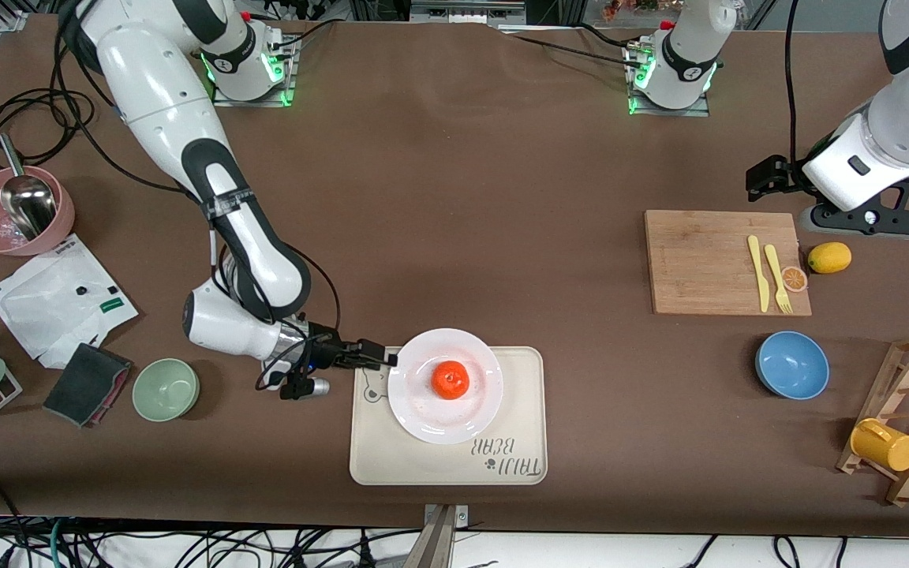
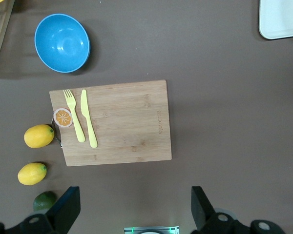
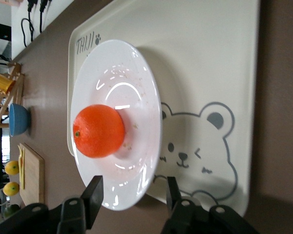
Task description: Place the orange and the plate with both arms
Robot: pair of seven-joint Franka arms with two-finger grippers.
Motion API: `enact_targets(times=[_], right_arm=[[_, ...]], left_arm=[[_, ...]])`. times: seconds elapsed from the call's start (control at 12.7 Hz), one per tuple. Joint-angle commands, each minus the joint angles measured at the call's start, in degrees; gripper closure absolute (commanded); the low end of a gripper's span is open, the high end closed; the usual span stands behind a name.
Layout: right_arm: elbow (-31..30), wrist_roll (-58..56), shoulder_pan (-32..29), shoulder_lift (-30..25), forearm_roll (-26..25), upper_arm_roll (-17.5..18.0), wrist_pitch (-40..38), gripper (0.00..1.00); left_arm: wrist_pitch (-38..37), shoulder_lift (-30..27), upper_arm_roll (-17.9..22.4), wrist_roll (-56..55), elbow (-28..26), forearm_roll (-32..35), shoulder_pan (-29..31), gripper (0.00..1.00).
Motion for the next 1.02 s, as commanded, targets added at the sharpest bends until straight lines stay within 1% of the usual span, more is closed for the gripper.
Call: enact_targets(times=[0.0,0.16,0.32,0.39,0.47,0.55,0.63,0.71,0.79,0.87,0.95], right_arm=[[-12.1,0.7,-0.7,-10.7,-6.6,-1.5,-1.4,0.4],[-20.2,0.7,-0.7,-18.5,-11.4,-4.3,-3.6,0.41],[-25.8,2.0,-0.7,-26.3,-17.0,-7.5,-9.1,0.39],[-26.3,4.3,-0.7,-29.3,-21.1,-9.4,-13.4,0.38],[-26.2,6.9,-0.7,-32.0,-26.4,-10.7,-17.6,0.35],[-26.1,9.4,-0.8,-34.9,-30.8,-11.4,-20.9,0.29],[-26.0,11.2,-0.8,-37.8,-34.2,-12.0,-24.3,0.27],[-25.7,12.9,-0.8,-40.3,-37.1,-12.2,-27.0,0.22],[-25.5,14.1,-0.8,-43.0,-40.2,-12.3,-28.8,0.0],[-24.4,15.6,-0.8,-44.8,-43.5,-12.4,-31.4,0.0],[-21.6,16.9,-0.8,-45.6,-46.0,-12.5,-35.2,0.0]], left_arm=[[-1.3,0.1,0.2,0.4,1.2,-1.1,0.2,0.0],[-1.3,0.1,0.2,0.4,1.2,-1.1,0.2,0.0],[-1.3,0.1,0.2,0.4,1.2,-1.1,0.2,0.0],[-1.3,0.1,0.2,0.4,1.2,-1.1,0.3,0.0],[-1.3,0.1,0.2,0.4,1.2,-1.1,0.3,0.0],[-1.3,0.1,0.2,0.4,1.2,-1.1,0.3,0.0],[-1.3,0.1,0.2,0.4,1.2,-1.1,0.2,0.0],[-1.3,0.1,0.2,0.4,1.2,-1.1,0.2,0.0],[-1.3,0.1,0.2,0.4,1.2,-1.1,0.2,0.0],[-1.3,0.1,0.2,0.4,1.2,-1.1,0.2,0.0],[-1.3,0.1,0.2,0.4,1.2,-1.1,0.2,0.0]])
